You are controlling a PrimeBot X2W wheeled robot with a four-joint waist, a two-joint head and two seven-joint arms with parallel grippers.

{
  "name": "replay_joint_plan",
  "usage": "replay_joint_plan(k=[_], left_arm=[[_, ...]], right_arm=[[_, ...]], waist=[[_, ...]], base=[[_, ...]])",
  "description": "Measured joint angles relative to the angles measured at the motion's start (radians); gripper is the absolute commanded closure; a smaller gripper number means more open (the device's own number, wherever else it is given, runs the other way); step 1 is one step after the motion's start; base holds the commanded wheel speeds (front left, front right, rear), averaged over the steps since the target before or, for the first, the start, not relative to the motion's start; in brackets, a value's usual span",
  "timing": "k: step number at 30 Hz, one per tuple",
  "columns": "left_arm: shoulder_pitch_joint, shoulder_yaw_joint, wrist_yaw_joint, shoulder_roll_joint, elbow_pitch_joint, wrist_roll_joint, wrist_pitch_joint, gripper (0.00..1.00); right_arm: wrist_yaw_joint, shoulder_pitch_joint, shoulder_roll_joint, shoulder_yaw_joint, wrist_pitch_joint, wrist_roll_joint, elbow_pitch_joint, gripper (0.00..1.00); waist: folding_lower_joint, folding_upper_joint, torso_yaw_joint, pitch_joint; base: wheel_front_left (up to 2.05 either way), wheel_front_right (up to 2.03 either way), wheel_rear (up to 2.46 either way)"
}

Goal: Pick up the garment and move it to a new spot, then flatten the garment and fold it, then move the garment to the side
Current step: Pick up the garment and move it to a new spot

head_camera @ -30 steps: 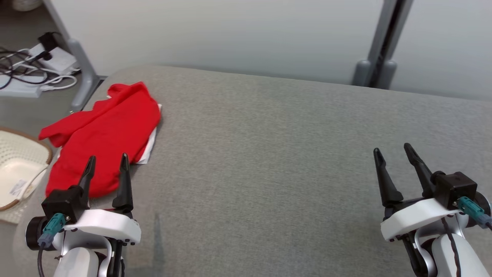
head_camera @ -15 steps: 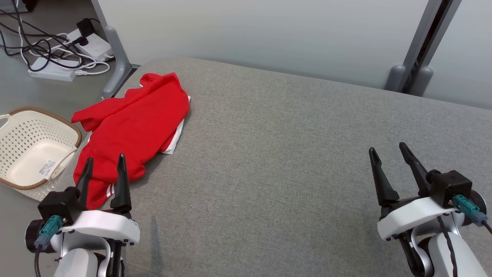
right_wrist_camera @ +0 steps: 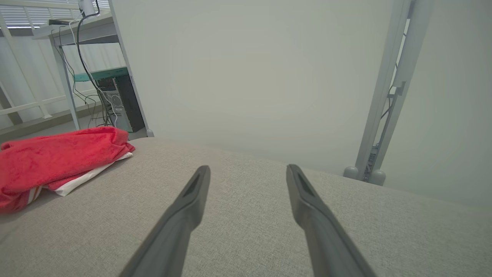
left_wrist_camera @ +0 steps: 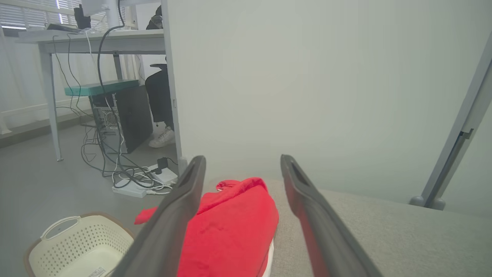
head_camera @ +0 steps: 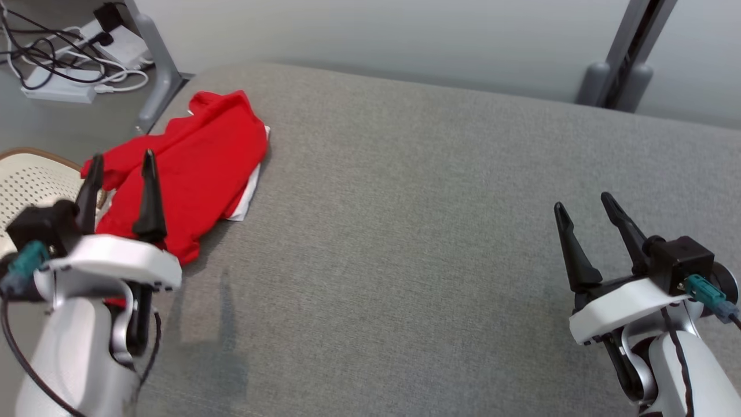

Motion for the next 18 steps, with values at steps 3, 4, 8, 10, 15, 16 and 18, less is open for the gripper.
replay_joint_plan(k=[3,4,8,10,15,16,18], left_arm=[[-0.076,0.005,-0.011,0.019,0.074,-0.023,0.061,0.0],[-0.099,0.009,-0.017,0.023,0.107,-0.031,0.073,0.0],[-0.18,0.016,-0.032,0.033,0.265,-0.061,0.107,0.0],[-0.216,0.023,-0.045,0.039,0.352,-0.076,0.119,0.0],[-0.286,0.034,-0.062,0.053,0.554,-0.097,0.126,0.0],[-0.3,0.039,-0.063,0.053,0.588,-0.103,0.127,0.0],[-0.326,0.044,-0.066,0.058,0.645,-0.113,0.126,0.0]], right_arm=[[0.0,-0.02,-0.006,0.007,0.011,-0.005,-0.018,0.0],[0.0,-0.026,-0.011,0.007,0.014,-0.006,-0.024,0.0],[0.0,-0.05,-0.017,0.012,0.02,-0.006,-0.035,0.0],[0.0,-0.062,-0.021,0.012,0.023,-0.006,-0.041,0.0],[0.0,-0.085,-0.027,0.017,0.024,-0.007,-0.053,0.0],[0.0,-0.087,-0.029,0.017,0.024,-0.009,-0.054,0.0],[0.0,-0.094,-0.03,0.018,0.024,-0.013,-0.055,0.0]], waist=[[0.0,0.0,-0.021,0.039],[0.0,0.0,-0.029,0.053],[0.0,0.0,-0.062,0.113],[0.0,0.0,-0.078,0.143],[0.0,0.0,-0.116,0.21],[0.0,0.0,-0.122,0.222],[0.0,0.0,-0.131,0.242]], base=[[0.0,0.0,0.0],[0.0,0.0,0.0],[0.0,0.0,0.0],[0.0,0.0,0.0],[0.0,0.0,0.0],[0.0,0.0,0.0],[0.0,0.0,0.0]])
